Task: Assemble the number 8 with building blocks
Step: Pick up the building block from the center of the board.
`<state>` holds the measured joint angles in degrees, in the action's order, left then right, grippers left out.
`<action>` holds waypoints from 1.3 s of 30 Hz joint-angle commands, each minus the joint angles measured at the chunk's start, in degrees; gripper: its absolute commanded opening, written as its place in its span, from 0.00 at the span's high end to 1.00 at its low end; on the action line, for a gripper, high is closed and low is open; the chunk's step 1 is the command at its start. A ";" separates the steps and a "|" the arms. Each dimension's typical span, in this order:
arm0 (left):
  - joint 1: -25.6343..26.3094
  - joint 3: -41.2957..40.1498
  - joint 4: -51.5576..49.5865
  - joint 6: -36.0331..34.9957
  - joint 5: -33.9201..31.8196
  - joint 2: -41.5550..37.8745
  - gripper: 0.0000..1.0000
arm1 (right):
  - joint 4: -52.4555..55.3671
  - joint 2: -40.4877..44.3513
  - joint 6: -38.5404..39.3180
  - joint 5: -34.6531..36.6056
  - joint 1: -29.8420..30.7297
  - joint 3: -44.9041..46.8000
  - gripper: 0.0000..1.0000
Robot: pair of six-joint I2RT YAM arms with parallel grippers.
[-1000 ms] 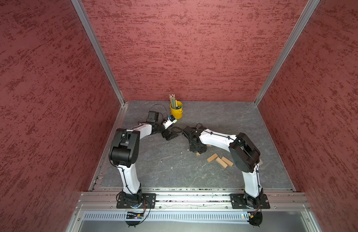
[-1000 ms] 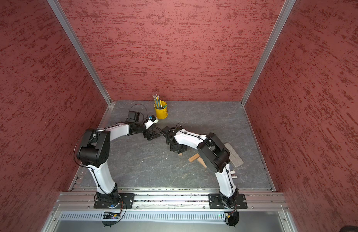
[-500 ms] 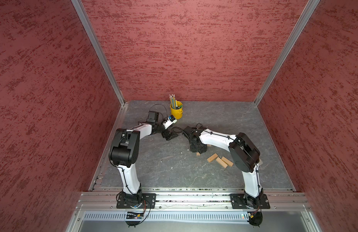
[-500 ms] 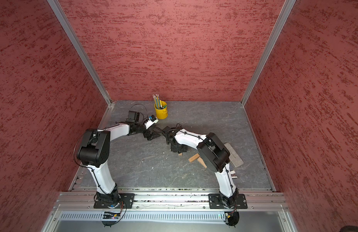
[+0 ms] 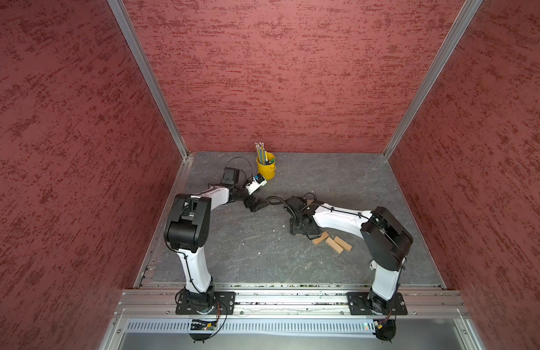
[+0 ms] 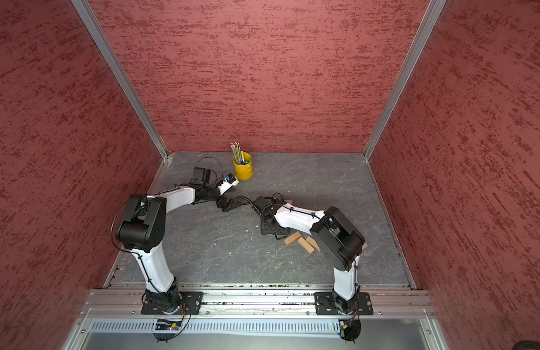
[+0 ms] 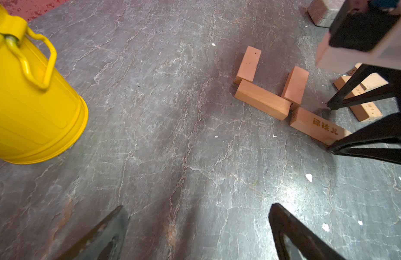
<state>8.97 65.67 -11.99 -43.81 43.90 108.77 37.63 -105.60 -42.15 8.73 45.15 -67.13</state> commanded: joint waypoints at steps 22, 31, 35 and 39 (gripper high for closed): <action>2.32 1.28 -2.33 -1.63 -3.44 0.61 0.01 | -1.89 33.44 -28.72 -17.59 -9.99 14.52 0.27; 2.01 0.69 -1.70 -1.48 -2.72 0.26 0.01 | -0.49 23.70 -31.08 -28.19 -13.06 15.45 0.46; 1.34 0.88 -1.81 -1.27 -1.34 0.10 0.01 | 3.96 23.26 -32.18 -27.44 -15.58 14.69 0.48; 0.79 1.39 -2.42 -1.01 -0.32 0.30 0.01 | 7.61 21.47 -31.76 -27.05 -17.39 12.88 0.48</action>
<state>10.31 65.91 -13.32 -44.47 41.58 108.77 40.75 -82.83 -72.51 -18.06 28.77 -51.96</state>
